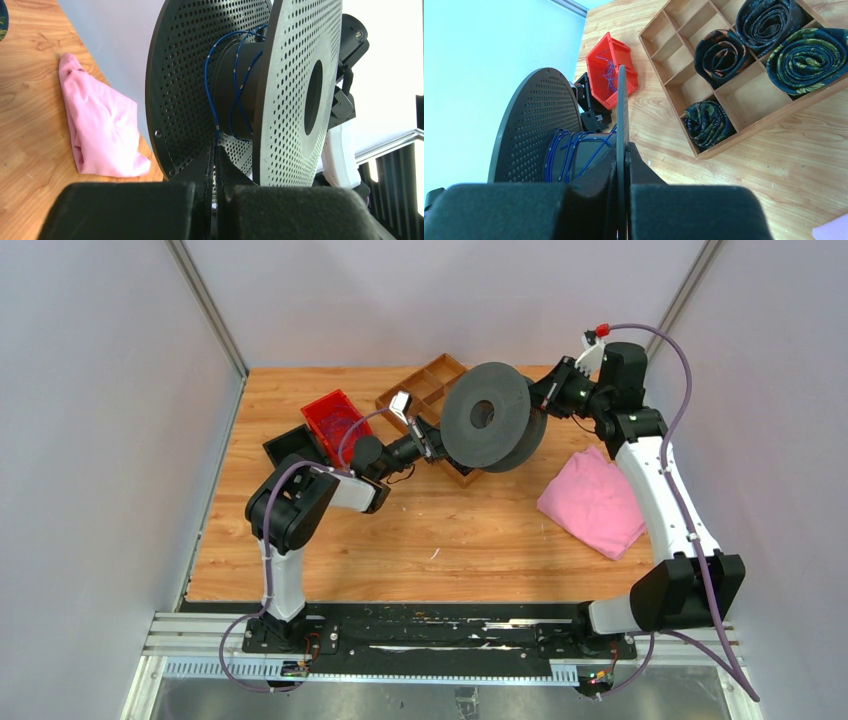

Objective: Wrap the cables
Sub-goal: Wrap the cable around the cable reel.

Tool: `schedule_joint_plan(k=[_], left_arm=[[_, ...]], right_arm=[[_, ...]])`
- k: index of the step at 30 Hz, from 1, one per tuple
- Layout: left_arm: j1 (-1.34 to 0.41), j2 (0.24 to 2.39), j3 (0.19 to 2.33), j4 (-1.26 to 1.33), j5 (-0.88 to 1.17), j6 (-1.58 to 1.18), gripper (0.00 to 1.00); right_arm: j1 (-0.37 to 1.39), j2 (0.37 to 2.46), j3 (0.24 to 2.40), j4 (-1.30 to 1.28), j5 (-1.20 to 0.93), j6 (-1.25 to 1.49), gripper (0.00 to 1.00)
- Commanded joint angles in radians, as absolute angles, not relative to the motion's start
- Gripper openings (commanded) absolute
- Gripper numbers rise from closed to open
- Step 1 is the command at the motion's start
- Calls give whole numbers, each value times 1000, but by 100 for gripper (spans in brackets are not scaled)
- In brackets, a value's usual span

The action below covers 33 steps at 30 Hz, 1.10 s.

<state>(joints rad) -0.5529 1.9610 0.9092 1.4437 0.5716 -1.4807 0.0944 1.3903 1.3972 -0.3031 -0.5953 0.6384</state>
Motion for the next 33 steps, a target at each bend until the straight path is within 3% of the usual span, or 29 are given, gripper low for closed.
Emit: schedule_joint_plan(k=[1,33], left_arm=[[-558,1929,899,1483,558,-1447,0],[-627,1962,885,1426,518,-1469,1]], right_arm=[[80,1355,1403,-245,-616,661,1],[112,1320,1371,-286,-505,570,1]])
